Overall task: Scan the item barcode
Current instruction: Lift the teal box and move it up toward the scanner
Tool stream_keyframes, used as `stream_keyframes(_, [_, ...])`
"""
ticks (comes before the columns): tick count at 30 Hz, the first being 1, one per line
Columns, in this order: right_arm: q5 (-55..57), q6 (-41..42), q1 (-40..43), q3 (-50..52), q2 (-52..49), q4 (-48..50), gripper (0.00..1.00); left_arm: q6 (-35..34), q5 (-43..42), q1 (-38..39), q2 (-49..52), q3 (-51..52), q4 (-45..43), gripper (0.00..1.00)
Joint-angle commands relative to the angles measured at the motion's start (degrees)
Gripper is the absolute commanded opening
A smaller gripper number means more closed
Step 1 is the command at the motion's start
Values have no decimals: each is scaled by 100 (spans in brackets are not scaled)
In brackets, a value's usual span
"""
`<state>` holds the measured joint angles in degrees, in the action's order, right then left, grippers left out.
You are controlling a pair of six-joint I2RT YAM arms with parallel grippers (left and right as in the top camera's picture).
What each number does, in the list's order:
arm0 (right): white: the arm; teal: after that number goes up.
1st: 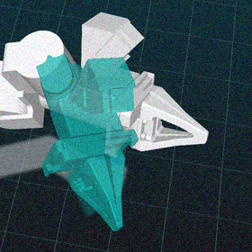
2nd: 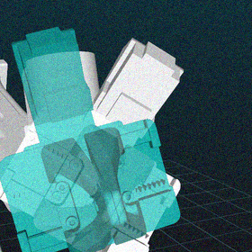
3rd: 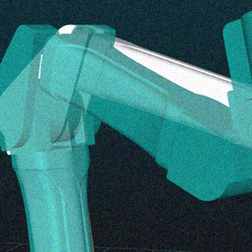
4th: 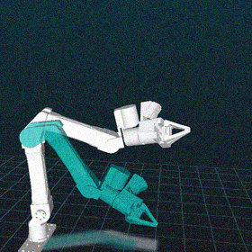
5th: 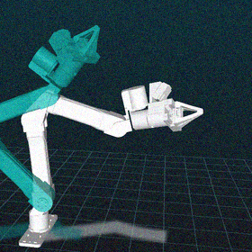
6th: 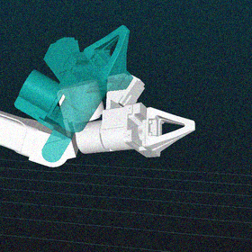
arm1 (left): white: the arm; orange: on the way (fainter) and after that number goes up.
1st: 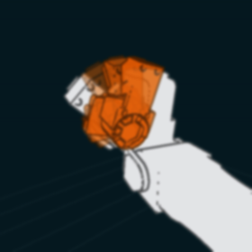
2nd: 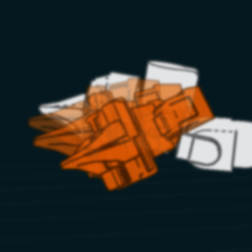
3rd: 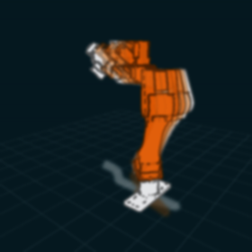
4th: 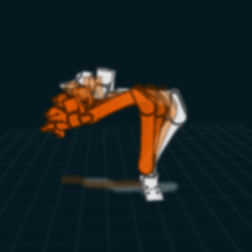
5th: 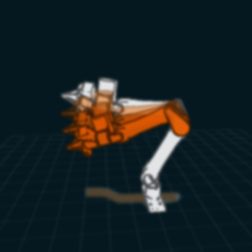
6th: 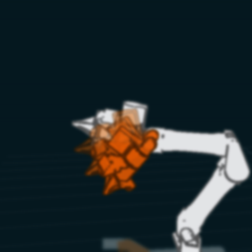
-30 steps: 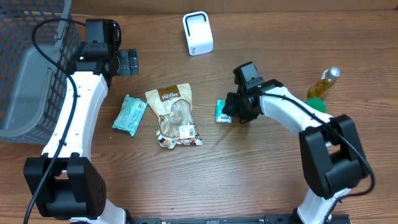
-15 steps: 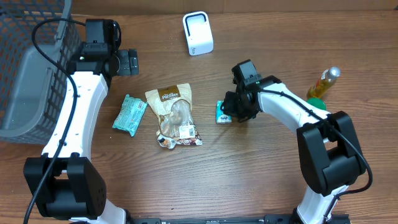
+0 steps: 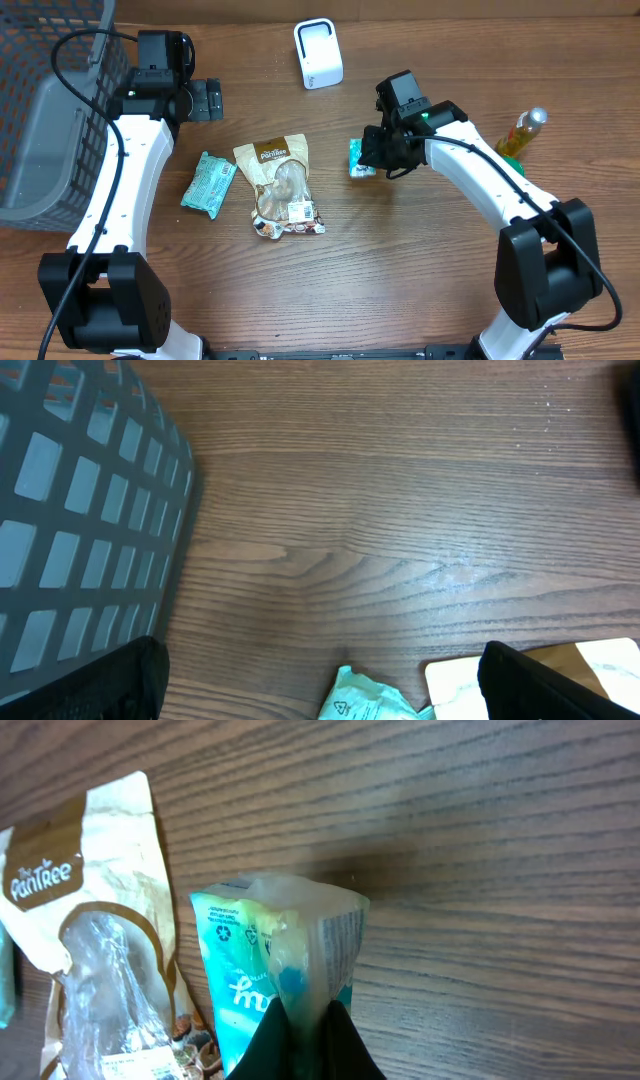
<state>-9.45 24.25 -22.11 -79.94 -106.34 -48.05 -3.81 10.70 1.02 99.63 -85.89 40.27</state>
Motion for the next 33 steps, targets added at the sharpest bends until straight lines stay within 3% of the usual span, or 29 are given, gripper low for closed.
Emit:
stream_keyframes(1, [39, -52, 22, -118, 122, -11, 4, 127, 17, 13, -103, -116, -15, 100])
stream_keyframes(11, [31, -52, 22, -118, 122, 17, 4, 127, 17, 13, -103, -116, -17, 100])
stream_keyframes(20, [-691, -59, 22, -118, 122, 404, 4, 127, 17, 13, -103, -116, -17, 100])
stream_keyframes(33, [-525, -852, 22, -247, 136, 494, 4, 127, 17, 13, -103, -116, -17, 100])
